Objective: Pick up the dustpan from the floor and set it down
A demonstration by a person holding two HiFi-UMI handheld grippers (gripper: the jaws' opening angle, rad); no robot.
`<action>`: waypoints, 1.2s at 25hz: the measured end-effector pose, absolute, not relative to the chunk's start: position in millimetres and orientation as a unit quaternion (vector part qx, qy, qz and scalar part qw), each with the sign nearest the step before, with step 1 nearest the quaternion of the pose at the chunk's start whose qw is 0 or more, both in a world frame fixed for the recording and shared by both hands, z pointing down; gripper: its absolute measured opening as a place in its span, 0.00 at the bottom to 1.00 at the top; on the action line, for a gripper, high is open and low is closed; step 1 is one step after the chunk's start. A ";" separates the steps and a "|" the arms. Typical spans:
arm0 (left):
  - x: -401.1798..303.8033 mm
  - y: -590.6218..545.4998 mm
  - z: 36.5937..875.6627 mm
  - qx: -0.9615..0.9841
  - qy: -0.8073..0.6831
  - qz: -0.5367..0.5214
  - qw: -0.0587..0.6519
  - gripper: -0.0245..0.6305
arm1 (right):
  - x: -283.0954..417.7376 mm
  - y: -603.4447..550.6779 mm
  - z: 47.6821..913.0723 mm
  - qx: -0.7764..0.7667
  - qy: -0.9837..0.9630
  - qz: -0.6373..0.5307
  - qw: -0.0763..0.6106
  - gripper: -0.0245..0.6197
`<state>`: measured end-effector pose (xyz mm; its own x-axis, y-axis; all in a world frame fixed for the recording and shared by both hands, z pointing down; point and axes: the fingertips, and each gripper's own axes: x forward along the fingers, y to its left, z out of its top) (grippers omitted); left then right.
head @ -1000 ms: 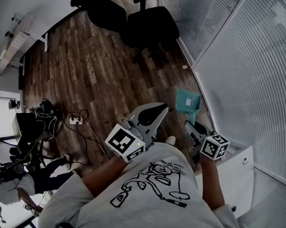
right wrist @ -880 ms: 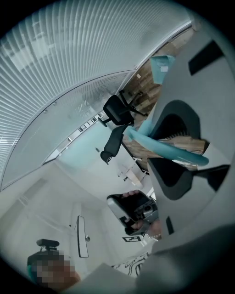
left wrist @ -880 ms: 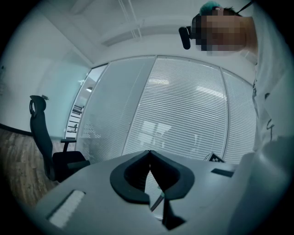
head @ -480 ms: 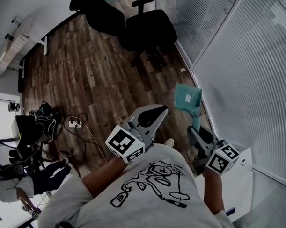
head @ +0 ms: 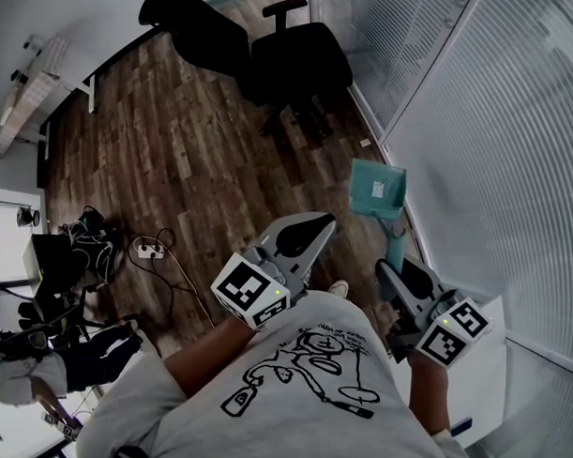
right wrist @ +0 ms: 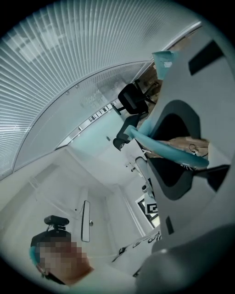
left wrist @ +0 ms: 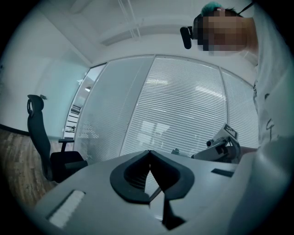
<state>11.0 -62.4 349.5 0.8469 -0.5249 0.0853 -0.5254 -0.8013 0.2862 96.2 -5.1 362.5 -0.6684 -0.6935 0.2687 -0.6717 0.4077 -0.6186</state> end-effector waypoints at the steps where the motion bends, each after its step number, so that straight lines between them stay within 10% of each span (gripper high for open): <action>1: 10.8 -62.3 349.3 0.949 -0.277 0.001 0.151 0.04 | 95.8 -5.2 360.5 -0.407 0.839 -0.360 0.016 0.21; 30: -0.6 -65.7 353.2 0.944 -0.288 0.005 0.161 0.04 | 93.8 -19.9 405.5 -0.411 0.830 -0.378 0.015 0.21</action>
